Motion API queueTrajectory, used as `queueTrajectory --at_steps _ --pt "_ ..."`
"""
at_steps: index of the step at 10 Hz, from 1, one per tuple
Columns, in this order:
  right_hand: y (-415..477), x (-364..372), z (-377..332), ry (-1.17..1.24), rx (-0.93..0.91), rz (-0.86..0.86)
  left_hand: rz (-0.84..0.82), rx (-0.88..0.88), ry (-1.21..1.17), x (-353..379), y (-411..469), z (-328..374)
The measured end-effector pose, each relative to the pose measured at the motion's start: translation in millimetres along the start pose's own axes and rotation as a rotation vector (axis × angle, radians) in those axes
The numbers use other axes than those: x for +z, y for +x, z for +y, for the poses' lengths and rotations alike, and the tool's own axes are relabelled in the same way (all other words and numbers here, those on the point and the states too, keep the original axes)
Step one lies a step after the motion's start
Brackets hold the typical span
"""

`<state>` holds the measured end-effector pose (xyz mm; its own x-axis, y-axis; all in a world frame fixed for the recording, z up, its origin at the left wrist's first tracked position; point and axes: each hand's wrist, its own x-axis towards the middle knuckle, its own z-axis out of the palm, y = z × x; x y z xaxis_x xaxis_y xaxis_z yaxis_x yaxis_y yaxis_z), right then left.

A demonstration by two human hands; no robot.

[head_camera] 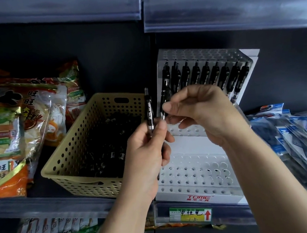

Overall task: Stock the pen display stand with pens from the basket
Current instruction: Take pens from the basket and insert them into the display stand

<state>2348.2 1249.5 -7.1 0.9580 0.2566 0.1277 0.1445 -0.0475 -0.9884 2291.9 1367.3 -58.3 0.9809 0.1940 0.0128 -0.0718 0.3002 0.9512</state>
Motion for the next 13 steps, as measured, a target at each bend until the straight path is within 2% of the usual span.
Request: queueTrajectory --at_steps 1,3,5,8,10,13 --pt "0.6 -9.5 -0.9 0.087 -0.022 0.092 -0.023 -0.046 0.006 1.8 -1.3 -1.2" --pt "5.4 -25.8 -2.2 0.252 -0.165 0.413 -0.031 -0.104 0.007 0.9 -0.8 -1.5" --pt "5.2 -29.8 -1.5 0.131 -0.322 0.581 -0.030 -0.101 0.018 -0.1 0.3 -2.0" --pt "9.8 -31.1 8.7 -0.114 -0.432 0.698 -0.026 -0.096 0.012 -0.5 -0.4 -2.1" --pt "12.8 -28.3 12.3 -0.233 -0.423 0.682 -0.024 -0.090 0.011 -1.7 -0.8 -1.7" --pt "15.2 -9.7 19.5 -0.553 -0.431 0.624 -0.012 -0.084 0.003 -3.7 -0.4 -0.9"
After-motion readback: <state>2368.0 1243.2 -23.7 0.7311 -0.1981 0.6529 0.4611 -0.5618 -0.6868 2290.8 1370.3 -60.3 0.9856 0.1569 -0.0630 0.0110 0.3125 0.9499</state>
